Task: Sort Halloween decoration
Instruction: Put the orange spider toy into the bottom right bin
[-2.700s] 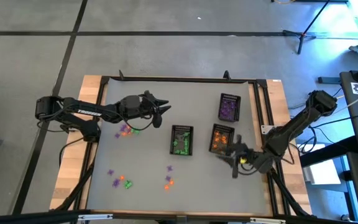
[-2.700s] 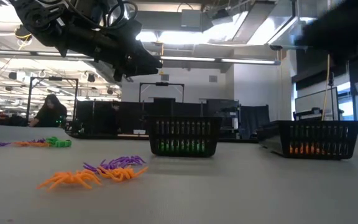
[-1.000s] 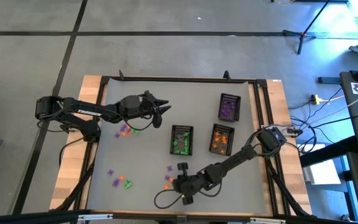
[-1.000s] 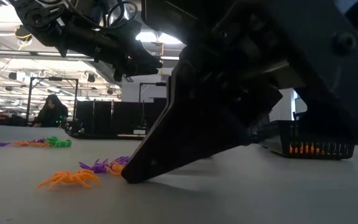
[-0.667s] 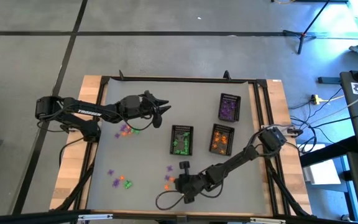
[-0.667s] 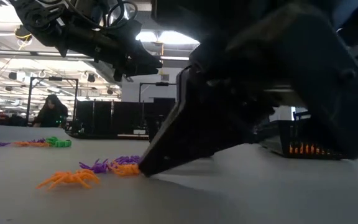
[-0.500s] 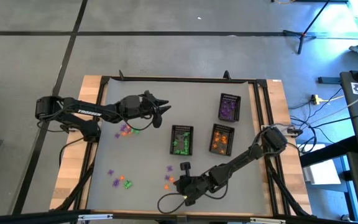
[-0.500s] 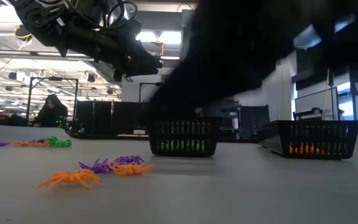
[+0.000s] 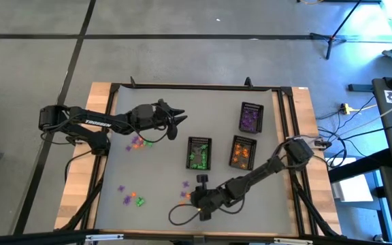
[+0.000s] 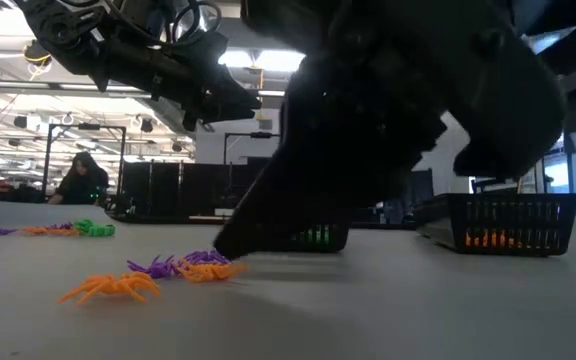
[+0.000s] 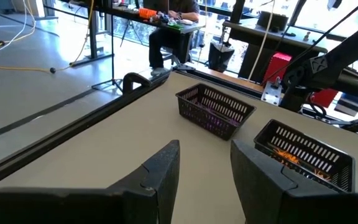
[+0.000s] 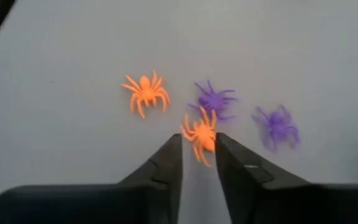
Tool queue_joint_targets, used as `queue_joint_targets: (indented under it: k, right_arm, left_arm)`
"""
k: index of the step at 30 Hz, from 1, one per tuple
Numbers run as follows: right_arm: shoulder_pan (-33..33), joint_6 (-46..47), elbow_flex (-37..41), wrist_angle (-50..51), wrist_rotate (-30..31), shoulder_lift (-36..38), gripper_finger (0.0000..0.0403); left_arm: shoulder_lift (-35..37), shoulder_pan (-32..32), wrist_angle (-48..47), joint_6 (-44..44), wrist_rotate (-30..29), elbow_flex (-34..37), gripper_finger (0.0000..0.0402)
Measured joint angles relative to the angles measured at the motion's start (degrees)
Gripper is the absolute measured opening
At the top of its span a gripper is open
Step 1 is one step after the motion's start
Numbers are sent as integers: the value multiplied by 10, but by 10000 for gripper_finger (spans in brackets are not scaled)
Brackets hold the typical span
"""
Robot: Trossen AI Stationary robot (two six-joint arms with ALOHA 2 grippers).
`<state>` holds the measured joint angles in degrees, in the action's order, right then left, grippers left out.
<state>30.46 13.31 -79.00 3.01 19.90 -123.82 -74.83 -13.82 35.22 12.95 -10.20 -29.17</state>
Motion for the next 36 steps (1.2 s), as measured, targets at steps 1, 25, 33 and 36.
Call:
queue_joint_targets:
  k: [1,25,33,36]
  right_arm:
    - [-2,1,-1,-6,-3,-6,110]
    - [5,-16,3,51,18,13,4]
    - [34,-17,36,70,31,111,3]
    - [43,-17,84,27,42,158,2]
  left_arm:
    - [0,0,0,0,0,0,135]
    - [0,0,0,0,2,0,135]
    - [0,0,-1,0,2,0,135]
    - [0,0,2,0,2,0,135]
